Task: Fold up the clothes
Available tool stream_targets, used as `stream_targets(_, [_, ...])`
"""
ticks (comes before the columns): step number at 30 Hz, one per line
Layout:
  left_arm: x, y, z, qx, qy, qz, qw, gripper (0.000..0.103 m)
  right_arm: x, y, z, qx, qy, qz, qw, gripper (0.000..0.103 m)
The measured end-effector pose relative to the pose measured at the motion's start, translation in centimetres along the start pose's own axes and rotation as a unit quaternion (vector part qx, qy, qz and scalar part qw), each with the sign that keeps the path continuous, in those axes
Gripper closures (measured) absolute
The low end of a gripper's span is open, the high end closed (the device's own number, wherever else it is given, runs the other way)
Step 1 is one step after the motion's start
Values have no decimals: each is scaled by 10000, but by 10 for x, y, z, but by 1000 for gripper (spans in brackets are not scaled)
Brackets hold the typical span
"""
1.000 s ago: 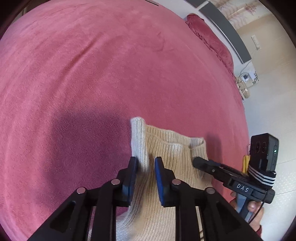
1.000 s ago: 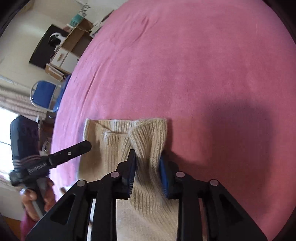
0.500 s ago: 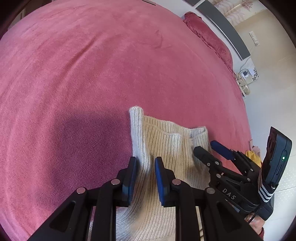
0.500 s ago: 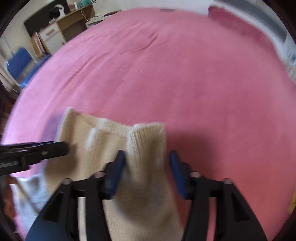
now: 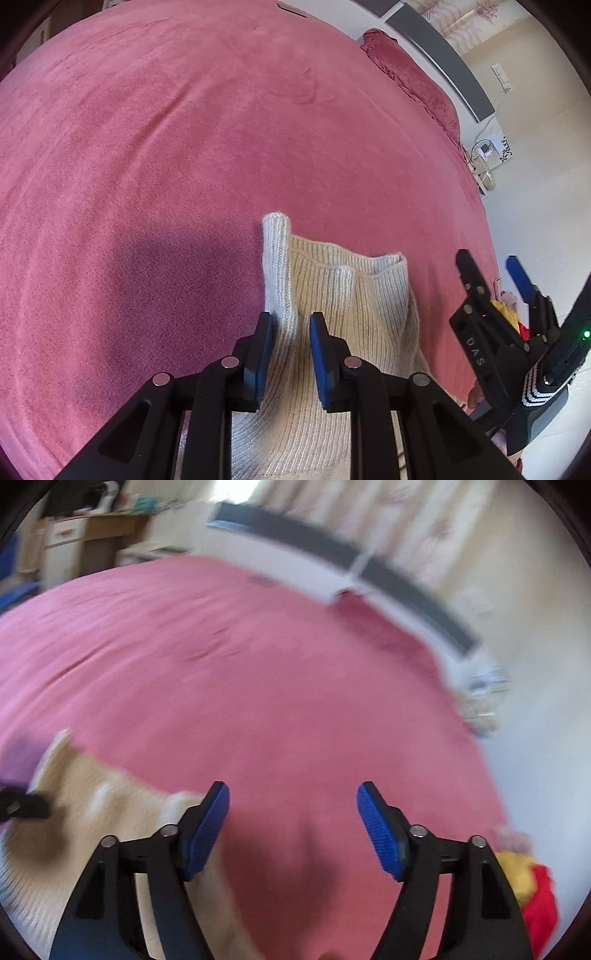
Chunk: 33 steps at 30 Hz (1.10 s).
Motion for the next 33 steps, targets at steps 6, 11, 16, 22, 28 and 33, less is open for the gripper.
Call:
stream_targets(6, [3,12,3,-105,-54,1,9999,82,-14,-11,-12,677,-1521,2047,9646,11])
stream_targets(11, [6,21,1,-89,-65,-20,9999,82,-4,-28,-35,1661,-2172,3326,9026,11])
stream_targets(16, [9,17,2,-44,-30,-30,10000,82,1,-35,-33,1842,-2028,3583,8925,10])
stream_targets(22, [11,12,5,-44,-6,27,10000,82,9,-44,-43,2152,-1789,3715,8853,32])
stream_targets(28, [15,13,2,3,-73,79,9999,82,23,-49,-59,2367,-1537,3653,8871,61])
stream_targets(33, [15,8,2,78,-232,322,9992,83,23,-60,-54,2301,-1455,3569,8936,89])
Point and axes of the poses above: each gripper's, at about its wrist camera, not at the fingertips, and y roughly against the way its jaws point, x to its left, z to its top, the point moved 9 cm from there along -y, roughly the way its jaws point, and after that the axes turned 7 degrees about -x, right-handed, at the moved point
